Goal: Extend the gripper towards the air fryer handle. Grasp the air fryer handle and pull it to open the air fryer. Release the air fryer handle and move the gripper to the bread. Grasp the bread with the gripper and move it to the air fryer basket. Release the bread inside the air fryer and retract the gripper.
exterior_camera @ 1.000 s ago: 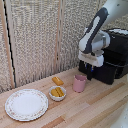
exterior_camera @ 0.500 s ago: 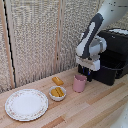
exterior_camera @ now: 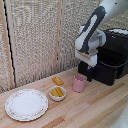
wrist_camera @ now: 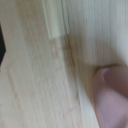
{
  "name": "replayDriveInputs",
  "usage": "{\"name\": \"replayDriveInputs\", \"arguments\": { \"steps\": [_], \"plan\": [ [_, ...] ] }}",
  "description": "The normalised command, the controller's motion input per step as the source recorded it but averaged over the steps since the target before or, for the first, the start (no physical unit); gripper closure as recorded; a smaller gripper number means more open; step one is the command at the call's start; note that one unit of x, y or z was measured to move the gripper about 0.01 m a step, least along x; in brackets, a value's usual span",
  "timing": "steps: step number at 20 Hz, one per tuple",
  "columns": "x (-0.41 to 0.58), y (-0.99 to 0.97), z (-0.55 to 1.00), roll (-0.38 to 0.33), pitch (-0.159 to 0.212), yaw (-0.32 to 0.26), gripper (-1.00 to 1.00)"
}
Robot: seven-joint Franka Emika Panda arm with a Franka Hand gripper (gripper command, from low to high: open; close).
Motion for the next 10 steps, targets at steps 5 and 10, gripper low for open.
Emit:
{"name": "replayDriveInputs", "arguments": {
  "steps": [5,10],
  "plan": [
    [0.293,0.25,0.66,0.009,0.172,0.157,-1.00],
    [0.263,0.34,0.52,0.074,0.186,0.225,-1.00]
  ]
}}
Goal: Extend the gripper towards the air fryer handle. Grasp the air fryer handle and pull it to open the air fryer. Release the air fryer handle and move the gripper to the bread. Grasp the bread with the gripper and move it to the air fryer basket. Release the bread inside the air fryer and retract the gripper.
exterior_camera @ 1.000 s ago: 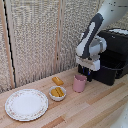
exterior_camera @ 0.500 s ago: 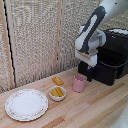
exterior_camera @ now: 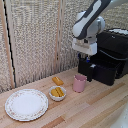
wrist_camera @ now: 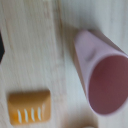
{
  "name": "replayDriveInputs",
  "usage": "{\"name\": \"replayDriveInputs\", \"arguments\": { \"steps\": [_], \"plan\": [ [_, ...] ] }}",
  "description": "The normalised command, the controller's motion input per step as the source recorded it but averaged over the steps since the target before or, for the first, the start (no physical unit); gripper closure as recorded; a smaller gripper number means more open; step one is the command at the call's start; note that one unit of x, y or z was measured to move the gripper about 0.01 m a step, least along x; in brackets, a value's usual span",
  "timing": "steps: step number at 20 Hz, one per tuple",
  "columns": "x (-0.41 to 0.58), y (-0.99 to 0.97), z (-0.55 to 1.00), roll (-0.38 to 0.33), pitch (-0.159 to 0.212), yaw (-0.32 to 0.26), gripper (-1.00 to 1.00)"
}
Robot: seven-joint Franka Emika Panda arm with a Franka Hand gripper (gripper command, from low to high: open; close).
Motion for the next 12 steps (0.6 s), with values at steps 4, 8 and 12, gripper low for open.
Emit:
{"name": "replayDriveInputs", "arguments": {
  "steps": [4,8,12],
  "plan": [
    [0.329,0.24,0.29,0.089,0.105,0.259,-1.00],
    [0.335,0.19,0.14,0.084,0.063,0.281,-1.00],
    [0.384,0.16,0.05,0.116,0.029,0.277,-1.00]
  ]
}}
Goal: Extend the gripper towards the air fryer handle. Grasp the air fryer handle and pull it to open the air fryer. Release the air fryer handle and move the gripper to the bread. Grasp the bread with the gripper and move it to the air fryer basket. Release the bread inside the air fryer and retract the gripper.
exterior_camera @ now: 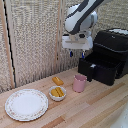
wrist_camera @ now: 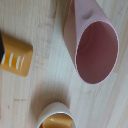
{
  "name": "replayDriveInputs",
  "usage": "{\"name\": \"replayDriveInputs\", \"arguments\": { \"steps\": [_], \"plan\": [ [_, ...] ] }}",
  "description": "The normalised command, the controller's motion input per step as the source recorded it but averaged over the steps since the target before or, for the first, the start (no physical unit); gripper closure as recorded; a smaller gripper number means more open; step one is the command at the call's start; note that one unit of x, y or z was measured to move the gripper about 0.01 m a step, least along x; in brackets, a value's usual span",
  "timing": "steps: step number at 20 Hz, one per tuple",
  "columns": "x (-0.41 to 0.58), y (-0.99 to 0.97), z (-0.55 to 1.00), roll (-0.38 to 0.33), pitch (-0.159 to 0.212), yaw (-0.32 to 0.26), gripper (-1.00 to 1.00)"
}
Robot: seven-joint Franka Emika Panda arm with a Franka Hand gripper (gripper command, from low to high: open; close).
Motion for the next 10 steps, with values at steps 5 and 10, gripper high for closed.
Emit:
{"name": "replayDriveInputs", "arguments": {
  "steps": [5,10],
  "plan": [
    [0.443,0.18,0.01,0.149,0.010,0.256,-1.00],
    [0.456,0.20,0.00,0.160,0.000,0.245,-1.00]
  ]
}}
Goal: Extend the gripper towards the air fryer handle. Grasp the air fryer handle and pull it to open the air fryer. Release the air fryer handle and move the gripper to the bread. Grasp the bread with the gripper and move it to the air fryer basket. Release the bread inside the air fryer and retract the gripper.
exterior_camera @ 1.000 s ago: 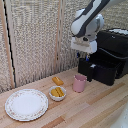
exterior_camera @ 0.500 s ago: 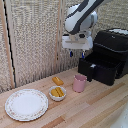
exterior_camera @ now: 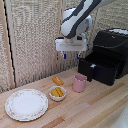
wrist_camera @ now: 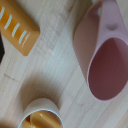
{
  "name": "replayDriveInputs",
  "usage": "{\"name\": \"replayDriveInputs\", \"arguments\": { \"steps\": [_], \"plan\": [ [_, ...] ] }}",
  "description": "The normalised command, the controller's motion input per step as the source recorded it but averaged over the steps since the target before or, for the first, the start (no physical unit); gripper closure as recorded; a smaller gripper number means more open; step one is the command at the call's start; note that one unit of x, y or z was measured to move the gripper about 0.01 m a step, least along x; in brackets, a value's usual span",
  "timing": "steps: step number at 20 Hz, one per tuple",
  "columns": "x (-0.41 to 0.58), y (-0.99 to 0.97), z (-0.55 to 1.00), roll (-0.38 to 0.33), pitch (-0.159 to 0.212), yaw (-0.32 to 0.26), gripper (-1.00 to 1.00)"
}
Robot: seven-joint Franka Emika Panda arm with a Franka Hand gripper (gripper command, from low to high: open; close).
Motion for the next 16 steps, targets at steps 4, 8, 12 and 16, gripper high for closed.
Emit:
{"name": "replayDriveInputs", "arguments": {
  "steps": [4,8,12,16],
  "plan": [
    [0.407,0.33,-0.09,0.132,0.005,0.211,-1.00],
    [0.363,0.49,-0.30,0.068,0.088,0.112,-1.00],
    [0.372,0.33,-0.27,-0.024,0.186,0.058,-1.00],
    [0.413,0.00,-0.17,-0.050,0.231,0.120,-1.00]
  ]
}}
